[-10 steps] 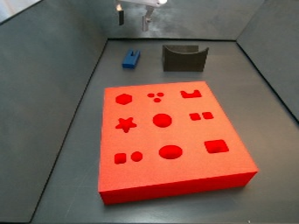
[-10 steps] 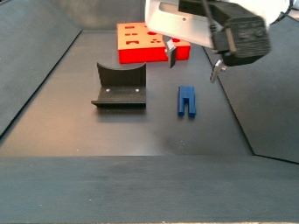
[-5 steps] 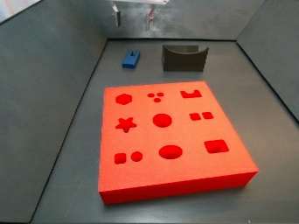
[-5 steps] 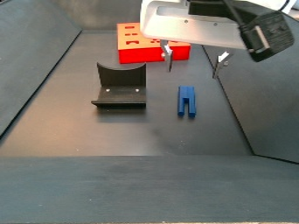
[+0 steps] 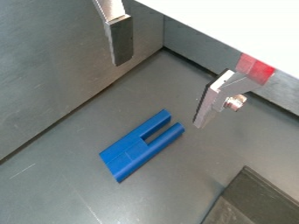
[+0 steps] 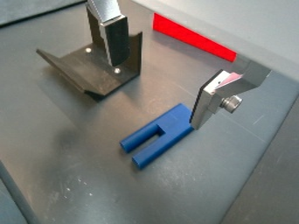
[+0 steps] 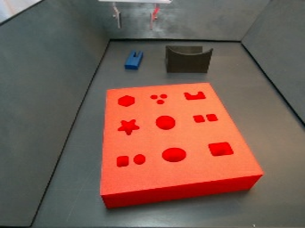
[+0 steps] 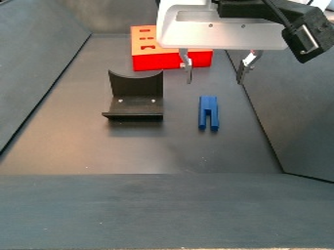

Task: Pick up the square-circle object. Move up. Rotate the square-circle object. Place the square-circle object on the fixture. Regrasp the square-circle object. Move to above the board. Insert the square-circle object.
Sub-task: Rotate the square-circle object.

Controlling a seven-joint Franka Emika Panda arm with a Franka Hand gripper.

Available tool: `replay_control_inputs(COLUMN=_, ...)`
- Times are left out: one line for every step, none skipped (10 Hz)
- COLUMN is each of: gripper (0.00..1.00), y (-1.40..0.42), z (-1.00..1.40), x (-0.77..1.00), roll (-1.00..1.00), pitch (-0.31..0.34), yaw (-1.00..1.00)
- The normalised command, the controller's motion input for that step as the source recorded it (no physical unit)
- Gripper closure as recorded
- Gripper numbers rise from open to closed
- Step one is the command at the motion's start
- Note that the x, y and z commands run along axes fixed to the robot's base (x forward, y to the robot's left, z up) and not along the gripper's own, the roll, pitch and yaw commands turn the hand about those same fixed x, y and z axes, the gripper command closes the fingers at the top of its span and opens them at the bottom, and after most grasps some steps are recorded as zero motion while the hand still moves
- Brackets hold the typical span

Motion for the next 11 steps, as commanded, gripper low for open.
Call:
replay_control_inputs(gripper=0.00, y=0.00, z=-1.00, x=0.00, roll=0.00, pitch=-0.007, yaw=-0.04)
replay_control_inputs(gripper=0.00, y=0.00, z=-1.00, x=0.02, roll=-0.01, pitch=-0.038, yaw=-0.04)
replay_control_inputs(gripper=0.00, y=0.00, z=-1.00, x=0.02, roll=-0.04, pitch=-0.051, yaw=-0.02)
replay_control_inputs(gripper=0.00, y=0.00, z=-1.00, x=0.03, roll=-0.07, pitch=-0.062, yaw=-0.02)
replay_control_inputs(gripper=0.00, y=0.01, z=-1.00, x=0.03, roll=-0.08, pitch=-0.065, yaw=-0.01)
replay_control_inputs(gripper=0.00, y=0.01, z=-1.00, x=0.04, roll=-0.11, pitch=-0.073, yaw=-0.01)
replay_control_inputs(gripper=0.00, y=0.01, z=-1.00, x=0.04, roll=-0.12, pitch=-0.078, yaw=-0.01)
replay_control_inputs(gripper=0.00, y=0.02, z=-0.91, x=0.05, roll=-0.15, pitch=-0.084, yaw=-0.01)
replay_control_inputs(gripper=0.00, y=0.02, z=-0.86, x=0.05, roll=-0.15, pitch=-0.089, yaw=-0.01)
replay_control_inputs(gripper=0.00, y=0.02, z=-0.76, x=0.04, roll=-0.16, pitch=-0.101, yaw=-0.01)
replay_control_inputs(gripper=0.00, y=0.02, z=-0.66, x=0.04, roll=-0.18, pitch=-0.113, yaw=-0.01)
